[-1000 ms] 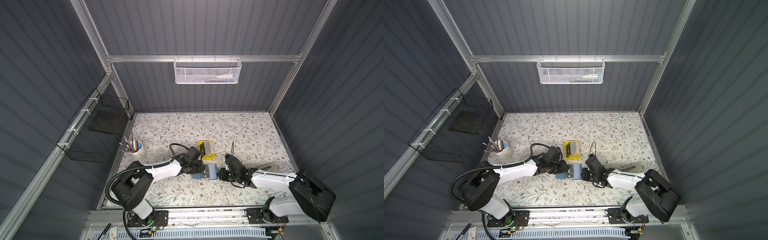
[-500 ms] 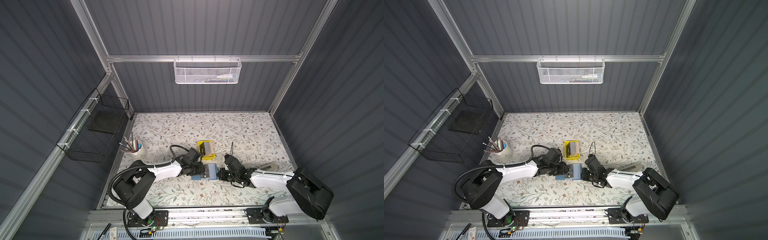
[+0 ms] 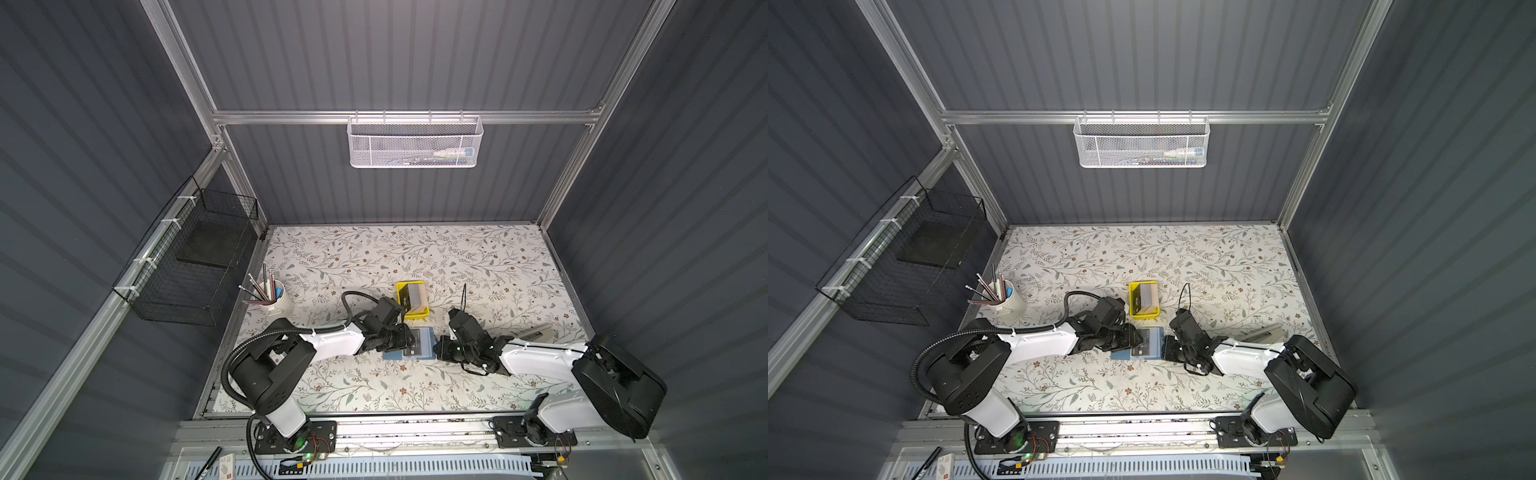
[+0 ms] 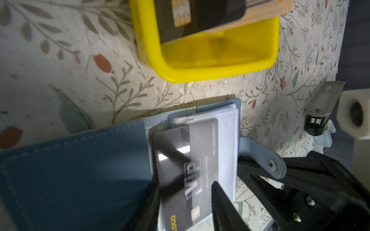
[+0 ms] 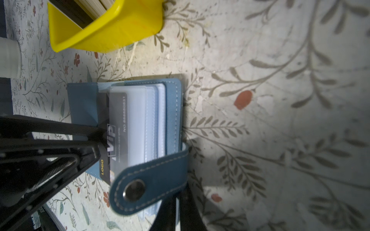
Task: Insert credit cards into a card holder
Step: Insert the credit card into the card slot.
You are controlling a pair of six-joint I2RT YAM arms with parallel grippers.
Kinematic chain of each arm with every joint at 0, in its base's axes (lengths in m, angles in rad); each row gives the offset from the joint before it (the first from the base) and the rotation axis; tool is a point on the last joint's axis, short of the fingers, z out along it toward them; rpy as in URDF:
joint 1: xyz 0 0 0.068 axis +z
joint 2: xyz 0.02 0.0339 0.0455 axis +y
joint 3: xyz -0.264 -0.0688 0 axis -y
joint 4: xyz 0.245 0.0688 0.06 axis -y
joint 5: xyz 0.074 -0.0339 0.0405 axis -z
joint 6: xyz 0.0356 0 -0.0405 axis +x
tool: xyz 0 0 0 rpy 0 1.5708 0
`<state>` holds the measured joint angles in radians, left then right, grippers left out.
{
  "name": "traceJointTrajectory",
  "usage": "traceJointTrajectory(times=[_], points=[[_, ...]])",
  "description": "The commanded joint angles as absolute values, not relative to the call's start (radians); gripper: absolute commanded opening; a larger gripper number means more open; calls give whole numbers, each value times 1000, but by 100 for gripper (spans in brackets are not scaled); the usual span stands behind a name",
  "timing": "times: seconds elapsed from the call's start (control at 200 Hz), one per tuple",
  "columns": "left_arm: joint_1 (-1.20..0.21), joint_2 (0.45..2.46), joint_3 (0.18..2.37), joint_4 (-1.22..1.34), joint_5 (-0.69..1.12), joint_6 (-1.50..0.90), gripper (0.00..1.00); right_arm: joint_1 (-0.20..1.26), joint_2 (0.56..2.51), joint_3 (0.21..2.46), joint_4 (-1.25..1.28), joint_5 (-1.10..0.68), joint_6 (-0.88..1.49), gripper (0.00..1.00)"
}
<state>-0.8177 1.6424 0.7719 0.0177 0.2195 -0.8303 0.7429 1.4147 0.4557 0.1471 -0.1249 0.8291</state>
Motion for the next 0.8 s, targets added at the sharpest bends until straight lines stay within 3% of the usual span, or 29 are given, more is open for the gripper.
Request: traceJointTrajectory(times=[0.0, 0.796], points=[[-822, 1643, 747, 60, 247, -849, 43, 744, 1439, 460, 123, -116, 821, 10], [-826, 1652, 667, 275, 311, -893, 36, 744, 1442, 464, 117, -112, 822, 10]])
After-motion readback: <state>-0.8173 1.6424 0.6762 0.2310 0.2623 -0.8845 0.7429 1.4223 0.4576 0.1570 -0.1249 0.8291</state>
